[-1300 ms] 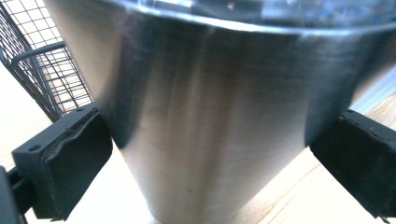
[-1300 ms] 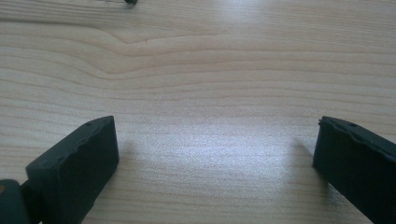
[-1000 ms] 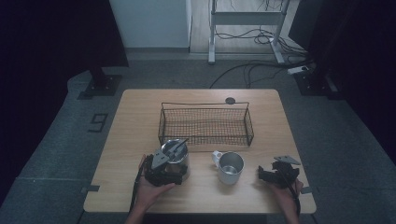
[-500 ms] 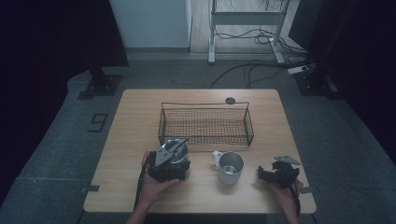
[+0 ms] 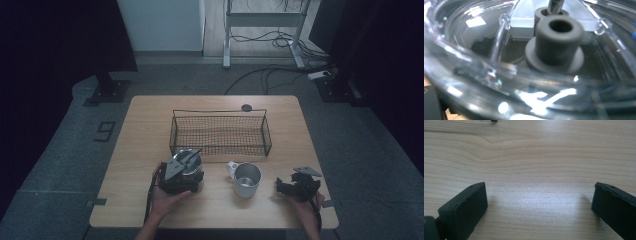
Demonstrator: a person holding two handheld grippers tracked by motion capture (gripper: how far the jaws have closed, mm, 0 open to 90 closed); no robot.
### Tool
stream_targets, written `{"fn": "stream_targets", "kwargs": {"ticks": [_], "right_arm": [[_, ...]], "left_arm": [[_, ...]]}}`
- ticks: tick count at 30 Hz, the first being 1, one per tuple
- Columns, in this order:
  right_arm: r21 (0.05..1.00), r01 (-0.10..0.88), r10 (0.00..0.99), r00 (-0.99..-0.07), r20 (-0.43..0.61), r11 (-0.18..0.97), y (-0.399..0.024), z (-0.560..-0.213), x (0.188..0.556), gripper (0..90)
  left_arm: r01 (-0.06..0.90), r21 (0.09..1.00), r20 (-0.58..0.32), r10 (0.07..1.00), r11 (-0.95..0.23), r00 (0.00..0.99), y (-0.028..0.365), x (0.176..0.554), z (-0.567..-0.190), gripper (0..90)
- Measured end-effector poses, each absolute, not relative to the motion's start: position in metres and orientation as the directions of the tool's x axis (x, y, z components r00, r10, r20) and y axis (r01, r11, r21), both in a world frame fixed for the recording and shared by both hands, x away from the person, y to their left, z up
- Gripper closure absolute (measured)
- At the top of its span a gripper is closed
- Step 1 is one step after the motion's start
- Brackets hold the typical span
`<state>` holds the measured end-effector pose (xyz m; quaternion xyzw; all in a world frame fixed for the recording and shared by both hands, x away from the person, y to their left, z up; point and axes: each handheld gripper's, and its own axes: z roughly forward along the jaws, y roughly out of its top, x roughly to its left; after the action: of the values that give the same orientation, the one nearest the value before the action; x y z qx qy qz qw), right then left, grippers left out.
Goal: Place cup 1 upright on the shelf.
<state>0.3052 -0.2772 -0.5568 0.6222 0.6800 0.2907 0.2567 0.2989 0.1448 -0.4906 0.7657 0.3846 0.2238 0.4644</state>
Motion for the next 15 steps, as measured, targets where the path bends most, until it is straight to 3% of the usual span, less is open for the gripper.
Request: {"fn": "stream_targets", "kwargs": {"ticks": [15], "right_arm": [[0.715,0.697,0.996,-0.091,0.012,0.055,-0.2773,-0.5568,0.3052,0.0]], "left_arm": [[0.385,0.886,-0.035,0.792,-0.258,0.61,0.1465,0.2976,-0.4901,4.1]]}}
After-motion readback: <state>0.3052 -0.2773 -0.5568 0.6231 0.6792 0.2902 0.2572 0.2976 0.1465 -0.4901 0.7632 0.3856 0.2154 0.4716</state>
